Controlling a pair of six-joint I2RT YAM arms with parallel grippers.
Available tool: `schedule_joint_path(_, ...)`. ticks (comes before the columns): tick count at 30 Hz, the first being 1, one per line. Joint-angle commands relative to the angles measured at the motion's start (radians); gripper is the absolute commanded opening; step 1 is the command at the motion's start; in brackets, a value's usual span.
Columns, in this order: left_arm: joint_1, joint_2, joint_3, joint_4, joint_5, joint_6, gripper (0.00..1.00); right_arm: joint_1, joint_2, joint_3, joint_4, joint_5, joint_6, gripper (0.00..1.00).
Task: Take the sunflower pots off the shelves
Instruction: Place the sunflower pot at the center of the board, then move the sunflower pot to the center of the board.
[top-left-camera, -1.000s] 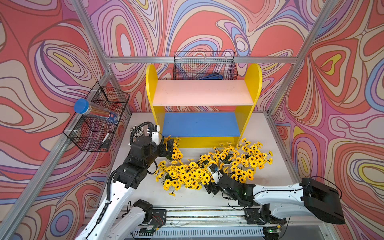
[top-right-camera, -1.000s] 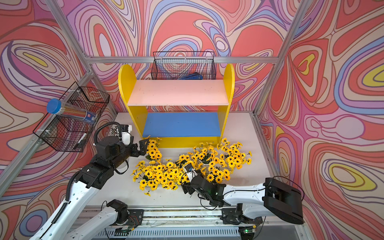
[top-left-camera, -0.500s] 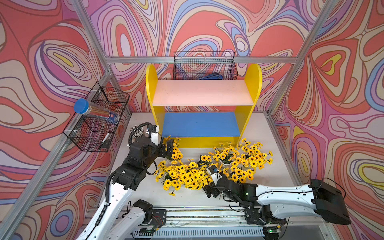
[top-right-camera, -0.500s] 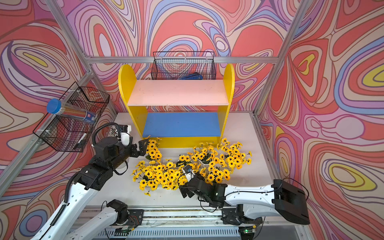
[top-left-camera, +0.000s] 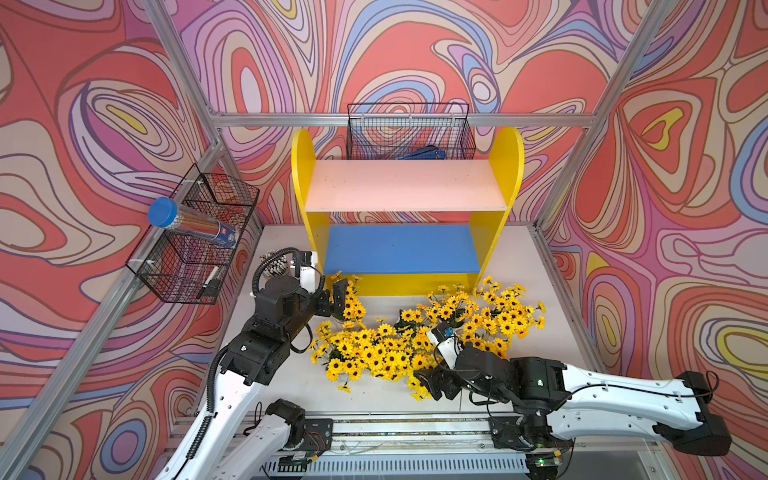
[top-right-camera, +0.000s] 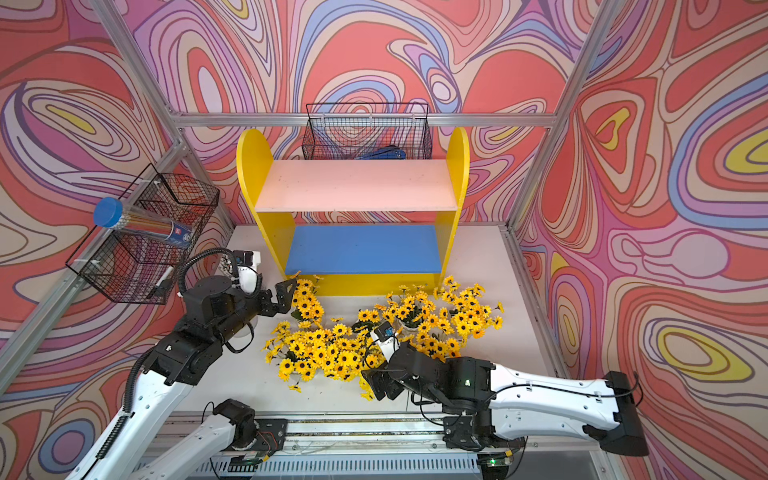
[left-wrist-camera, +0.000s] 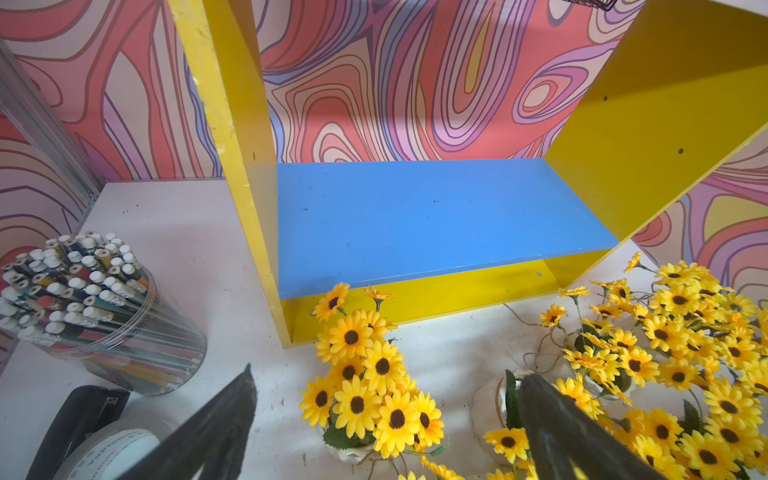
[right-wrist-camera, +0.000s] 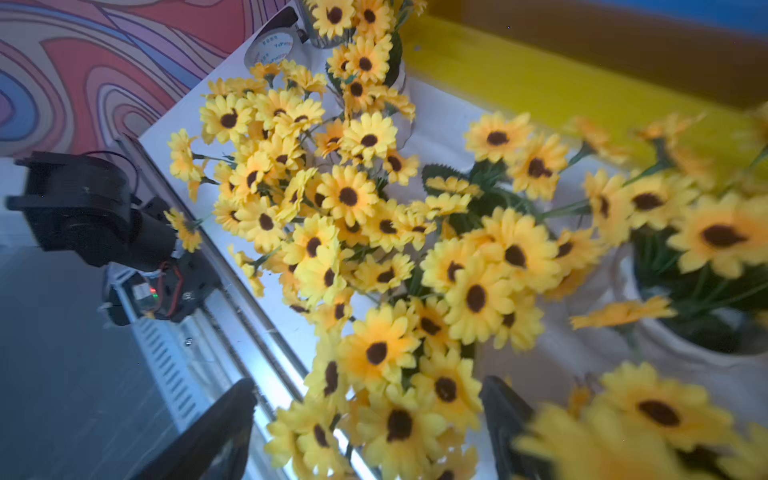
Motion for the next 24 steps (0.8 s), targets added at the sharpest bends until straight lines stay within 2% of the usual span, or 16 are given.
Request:
schedule_joint_path(1, 0.007, -0.015, -0.007, 0.014, 0.004, 0.005, 1.00, 0.063, -0.017, -0.014, -0.100, -0.104, 0.051, 0.59)
schedule_joint_path(4, 0.006, -0.015, -0.008, 0.016, 0.001, 0.008, 1.00, 0.151, -0.061, -0.085, -0.065, -0.118, 0.108, 0.33)
schedule_joint_path(5, 0.008, -0.013, -0.010, 0.018, 0.005, 0.009, 1.00, 0.173, -0.077, -0.101, -0.057, -0.114, 0.125, 0.20)
schedule_joint_path(6, 0.007, -0.007, -0.009, 0.019, 0.006, 0.008, 1.00, 0.182, -0.083, -0.117, -0.057, -0.106, 0.138, 0.12)
schedule_joint_path(9, 0.007, 0.007, -0.003, 0.018, 0.014, 0.008, 0.99, 0.183, -0.015, -0.149, -0.036, -0.085, 0.136, 0.02)
schedule_joint_path(15, 0.008, -0.012, -0.010, 0.022, -0.007, -0.001, 0.99, 0.183, 0.230, -0.216, 0.256, -0.012, 0.194, 0.00)
schedule_joint_path(19, 0.007, -0.015, -0.010, 0.021, -0.013, 0.006, 0.99, 0.177, 0.262, -0.290, 0.311, 0.106, 0.303, 0.00)
schedule_joint_path(21, 0.008, -0.014, -0.011, 0.024, -0.012, 0.006, 0.99, 0.151, 0.260, -0.297, 0.327, 0.151, 0.312, 0.00)
schedule_joint_path(24, 0.008, -0.011, -0.010, 0.027, -0.001, 0.005, 0.99, 0.070, 0.284, -0.311, 0.436, 0.082, 0.266, 0.00)
